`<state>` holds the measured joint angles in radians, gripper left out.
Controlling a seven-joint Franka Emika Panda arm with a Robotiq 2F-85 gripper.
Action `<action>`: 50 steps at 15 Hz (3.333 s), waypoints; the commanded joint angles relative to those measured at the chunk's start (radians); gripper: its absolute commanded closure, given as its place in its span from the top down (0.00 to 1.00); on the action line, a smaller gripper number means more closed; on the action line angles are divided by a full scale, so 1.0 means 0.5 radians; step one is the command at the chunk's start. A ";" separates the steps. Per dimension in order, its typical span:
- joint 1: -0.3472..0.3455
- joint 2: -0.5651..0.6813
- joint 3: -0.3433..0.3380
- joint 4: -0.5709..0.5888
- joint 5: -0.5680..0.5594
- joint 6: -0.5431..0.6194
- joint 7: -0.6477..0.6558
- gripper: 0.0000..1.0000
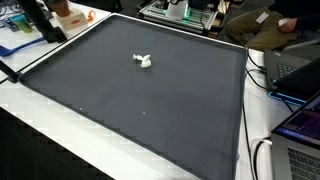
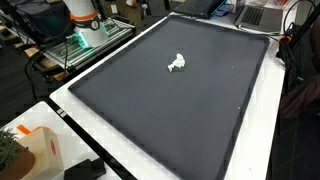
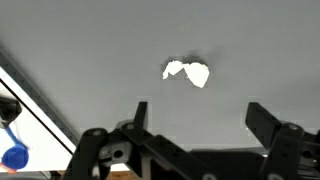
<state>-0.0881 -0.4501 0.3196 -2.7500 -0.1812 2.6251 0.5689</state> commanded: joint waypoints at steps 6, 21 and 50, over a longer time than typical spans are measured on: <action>-0.091 0.227 -0.037 0.012 -0.004 0.382 -0.016 1.00; -0.606 0.586 0.252 0.009 -0.787 1.161 0.297 1.00; -0.437 0.975 -0.041 0.150 -0.563 1.205 -0.021 1.00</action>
<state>-0.4965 0.0505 0.4552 -2.6506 -0.6604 3.2168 0.7204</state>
